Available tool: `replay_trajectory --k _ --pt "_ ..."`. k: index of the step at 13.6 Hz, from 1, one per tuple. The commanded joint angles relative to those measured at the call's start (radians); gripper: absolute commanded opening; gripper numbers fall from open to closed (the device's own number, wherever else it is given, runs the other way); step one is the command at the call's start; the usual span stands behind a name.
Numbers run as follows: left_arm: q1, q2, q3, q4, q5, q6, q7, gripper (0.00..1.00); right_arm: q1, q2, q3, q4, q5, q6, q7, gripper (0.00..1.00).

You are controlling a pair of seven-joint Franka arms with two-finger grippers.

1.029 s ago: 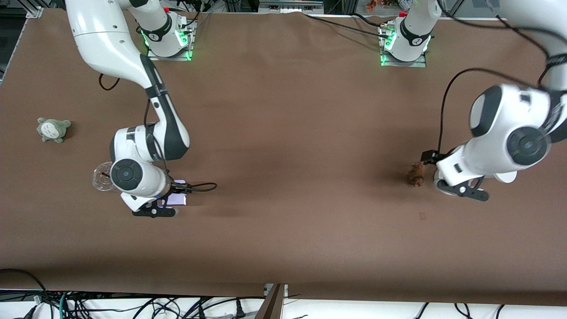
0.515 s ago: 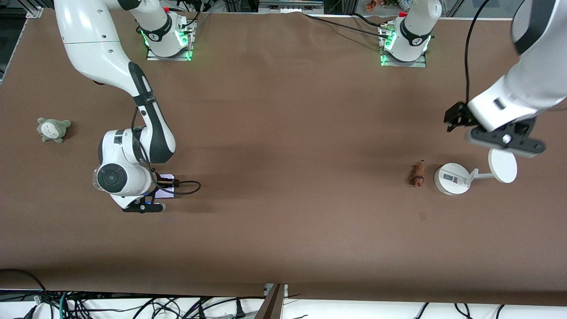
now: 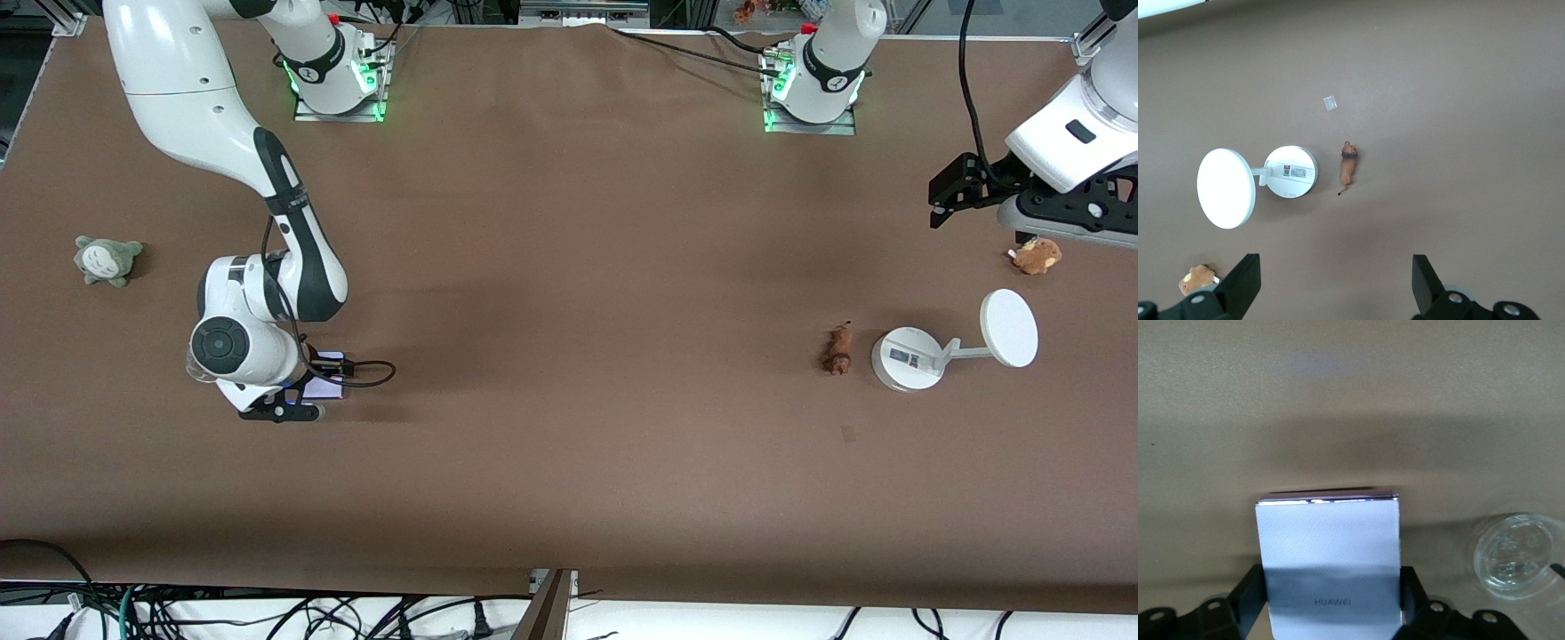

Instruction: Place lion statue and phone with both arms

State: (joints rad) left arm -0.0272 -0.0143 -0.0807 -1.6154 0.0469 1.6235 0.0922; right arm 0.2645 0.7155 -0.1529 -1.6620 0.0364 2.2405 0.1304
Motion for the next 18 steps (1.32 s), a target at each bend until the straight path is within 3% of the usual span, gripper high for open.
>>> replay_trajectory --k 1,6,9,13,16,18 --pt "-0.020 -0.010 0.019 -0.017 -0.015 -0.003 -0.006 1.00 -0.014 -0.069 0.007 -0.018 0.002 0.001 -0.053 1.00" --pt "-0.020 0.007 0.025 -0.011 -0.012 -0.011 -0.020 1.00 -0.027 -0.194 -0.028 0.083 -0.012 -0.158 -0.159 1.00" --pt "-0.020 0.010 0.025 -0.009 -0.007 -0.011 -0.025 1.00 -0.027 -0.267 -0.059 0.175 -0.010 -0.364 -0.190 1.00" --pt "-0.025 0.011 0.018 0.006 -0.006 -0.013 -0.054 1.00 -0.027 -0.291 -0.097 0.330 -0.007 -0.622 -0.202 1.00" --pt "-0.034 0.013 0.018 0.011 -0.006 -0.013 -0.081 1.00 -0.037 -0.341 -0.083 0.393 -0.012 -0.708 -0.189 1.00" --pt "-0.036 0.019 0.016 0.012 -0.004 -0.013 -0.083 1.00 -0.045 -0.431 -0.045 0.331 -0.010 -0.716 -0.187 1.00"
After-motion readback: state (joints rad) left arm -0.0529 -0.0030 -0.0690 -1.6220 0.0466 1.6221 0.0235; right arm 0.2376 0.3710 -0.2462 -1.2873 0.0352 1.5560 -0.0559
